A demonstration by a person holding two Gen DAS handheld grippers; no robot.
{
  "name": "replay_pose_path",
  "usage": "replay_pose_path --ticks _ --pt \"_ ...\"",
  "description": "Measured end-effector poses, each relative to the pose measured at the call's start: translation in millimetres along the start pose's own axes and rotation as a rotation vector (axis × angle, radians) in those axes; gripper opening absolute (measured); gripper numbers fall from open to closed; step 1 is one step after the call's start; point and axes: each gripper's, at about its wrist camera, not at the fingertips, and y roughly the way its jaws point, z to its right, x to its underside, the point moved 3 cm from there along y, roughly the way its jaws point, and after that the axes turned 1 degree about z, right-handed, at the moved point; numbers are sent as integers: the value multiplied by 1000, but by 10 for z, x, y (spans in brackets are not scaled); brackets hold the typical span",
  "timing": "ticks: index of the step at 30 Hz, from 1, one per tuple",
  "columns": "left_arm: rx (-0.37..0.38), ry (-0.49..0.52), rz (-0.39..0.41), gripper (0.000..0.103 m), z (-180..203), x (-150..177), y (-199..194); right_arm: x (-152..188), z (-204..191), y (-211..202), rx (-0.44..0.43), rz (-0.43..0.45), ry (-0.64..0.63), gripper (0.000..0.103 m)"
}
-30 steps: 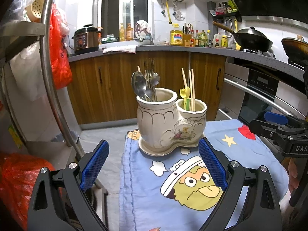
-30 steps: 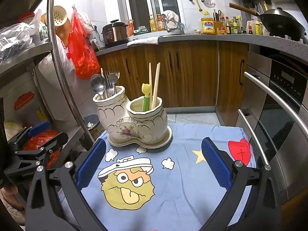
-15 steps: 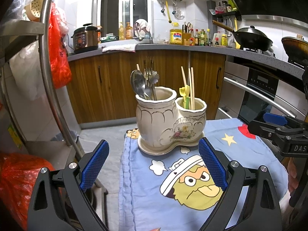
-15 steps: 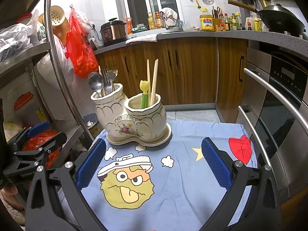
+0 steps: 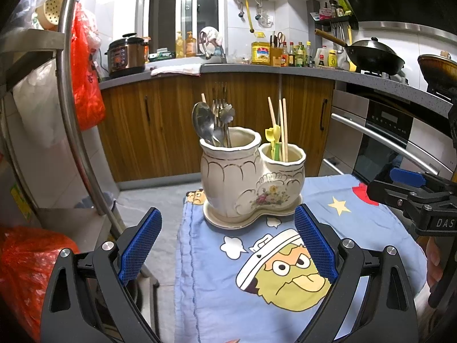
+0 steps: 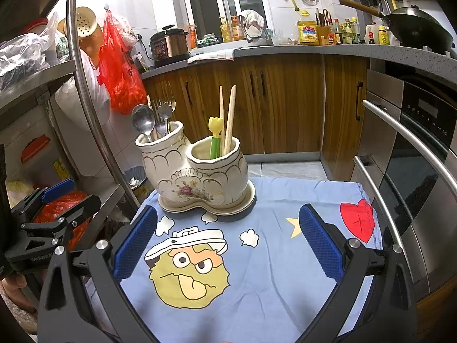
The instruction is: Organize utensils
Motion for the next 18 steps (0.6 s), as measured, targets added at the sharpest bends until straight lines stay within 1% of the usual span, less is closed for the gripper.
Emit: replay_pose_path --ticks 18 --pt "-10 1 -1 93 18 29 41 -10 30 -5 -4 -3 -5 98"
